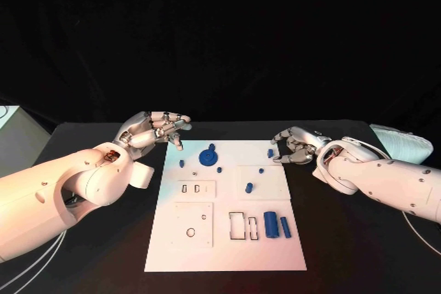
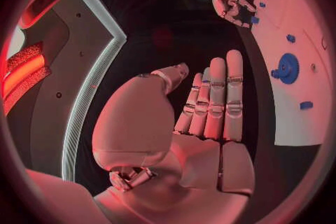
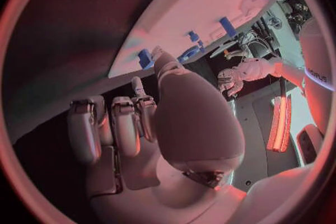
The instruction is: Assemble the parts on the task board
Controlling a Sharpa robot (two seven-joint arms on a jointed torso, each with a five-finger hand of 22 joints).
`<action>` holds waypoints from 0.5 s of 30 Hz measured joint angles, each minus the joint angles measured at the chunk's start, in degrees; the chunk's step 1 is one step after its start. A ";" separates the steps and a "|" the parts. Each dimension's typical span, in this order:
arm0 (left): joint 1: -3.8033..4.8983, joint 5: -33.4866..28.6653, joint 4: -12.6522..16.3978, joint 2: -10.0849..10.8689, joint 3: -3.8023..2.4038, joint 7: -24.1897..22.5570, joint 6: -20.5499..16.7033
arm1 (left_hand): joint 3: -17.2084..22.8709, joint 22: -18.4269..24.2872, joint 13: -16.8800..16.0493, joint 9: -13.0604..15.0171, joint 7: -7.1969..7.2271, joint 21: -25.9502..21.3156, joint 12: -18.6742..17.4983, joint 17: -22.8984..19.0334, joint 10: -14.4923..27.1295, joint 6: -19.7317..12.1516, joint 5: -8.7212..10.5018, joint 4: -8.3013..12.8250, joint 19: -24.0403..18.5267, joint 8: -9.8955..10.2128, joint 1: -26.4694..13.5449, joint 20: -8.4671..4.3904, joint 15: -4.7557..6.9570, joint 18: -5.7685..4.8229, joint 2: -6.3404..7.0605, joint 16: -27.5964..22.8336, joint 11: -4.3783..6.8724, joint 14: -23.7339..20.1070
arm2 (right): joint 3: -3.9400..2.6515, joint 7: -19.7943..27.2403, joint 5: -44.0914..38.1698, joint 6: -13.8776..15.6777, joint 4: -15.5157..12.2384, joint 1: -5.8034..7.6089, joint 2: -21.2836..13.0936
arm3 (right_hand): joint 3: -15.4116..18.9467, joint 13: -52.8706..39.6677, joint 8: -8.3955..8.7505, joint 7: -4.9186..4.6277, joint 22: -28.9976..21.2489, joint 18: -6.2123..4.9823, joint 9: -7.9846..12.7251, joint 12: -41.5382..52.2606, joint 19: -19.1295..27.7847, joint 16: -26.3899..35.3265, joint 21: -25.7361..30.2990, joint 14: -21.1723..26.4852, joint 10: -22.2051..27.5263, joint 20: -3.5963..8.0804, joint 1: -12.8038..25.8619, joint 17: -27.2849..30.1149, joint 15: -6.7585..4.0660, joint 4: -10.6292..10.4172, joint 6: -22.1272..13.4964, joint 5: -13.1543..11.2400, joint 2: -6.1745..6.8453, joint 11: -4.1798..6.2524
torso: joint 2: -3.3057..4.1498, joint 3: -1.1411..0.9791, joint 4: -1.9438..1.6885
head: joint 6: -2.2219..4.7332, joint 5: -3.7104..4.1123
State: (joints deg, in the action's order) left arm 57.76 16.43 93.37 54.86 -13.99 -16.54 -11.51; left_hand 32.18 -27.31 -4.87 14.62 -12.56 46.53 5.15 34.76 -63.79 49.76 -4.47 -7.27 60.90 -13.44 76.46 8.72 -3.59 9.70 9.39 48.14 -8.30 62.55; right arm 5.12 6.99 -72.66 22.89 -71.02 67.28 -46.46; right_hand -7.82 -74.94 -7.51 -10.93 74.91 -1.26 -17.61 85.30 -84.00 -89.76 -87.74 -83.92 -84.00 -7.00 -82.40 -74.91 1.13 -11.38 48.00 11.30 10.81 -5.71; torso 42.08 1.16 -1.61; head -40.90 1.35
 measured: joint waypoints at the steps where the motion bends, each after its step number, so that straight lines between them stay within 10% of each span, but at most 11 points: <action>1: 0.00 0.01 0.02 0.02 0.00 0.00 0.01 | 0.00 0.00 0.00 0.00 0.00 0.00 0.00 0.00 0.00 0.00 0.00 0.00 0.00 0.00 0.00 0.00 0.00 0.00 0.00 0.00 0.00 0.00 | 0.01 -0.03 -0.06 -0.04 0.18 -0.12 0.21 | 0.01 0.00 0.00 0.02 0.00 0.00 0.00 0.00 0.00 0.00 0.00 0.00 0.00 0.00 -0.03 0.00 0.00 -0.01 0.02 0.00 -0.03 0.00 | 0.00 0.00 0.00 | -0.05 -0.03; 15: -0.01 0.11 0.10 0.17 0.00 0.01 0.08 | 0.00 0.00 0.00 -0.01 0.00 0.00 0.00 0.00 0.00 0.00 0.00 0.00 0.00 0.00 0.00 0.00 0.00 0.00 0.00 0.00 0.00 0.00 | 0.00 -0.39 -0.44 -0.27 0.99 -0.47 1.22 | -2.15 0.01 -2.69 1.67 -0.01 -0.01 -0.67 0.46 -0.03 0.00 -0.23 -0.19 -0.04 0.47 -1.00 0.00 -0.47 -2.23 5.39 0.00 -1.01 0.67 | -0.07 -0.07 0.10 | -0.54 -0.57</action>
State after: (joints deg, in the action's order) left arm 57.75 16.54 93.48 55.03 -13.99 -16.53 -11.43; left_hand 32.18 -27.30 -4.87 14.62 -12.56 46.53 5.15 34.76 -63.79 49.76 -4.47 -7.27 60.90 -13.44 76.46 8.72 -3.59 9.70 9.39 48.14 -8.30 62.55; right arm 5.12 6.59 -73.10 22.62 -70.03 66.81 -45.24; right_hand -9.97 -74.93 -10.19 -9.26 74.91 -1.27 -18.28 85.76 -84.03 -89.76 -87.97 -84.11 -84.04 -6.53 -83.40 -74.90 0.66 -13.61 53.39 11.30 9.81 -5.05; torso 42.02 1.10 -1.51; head -41.43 0.77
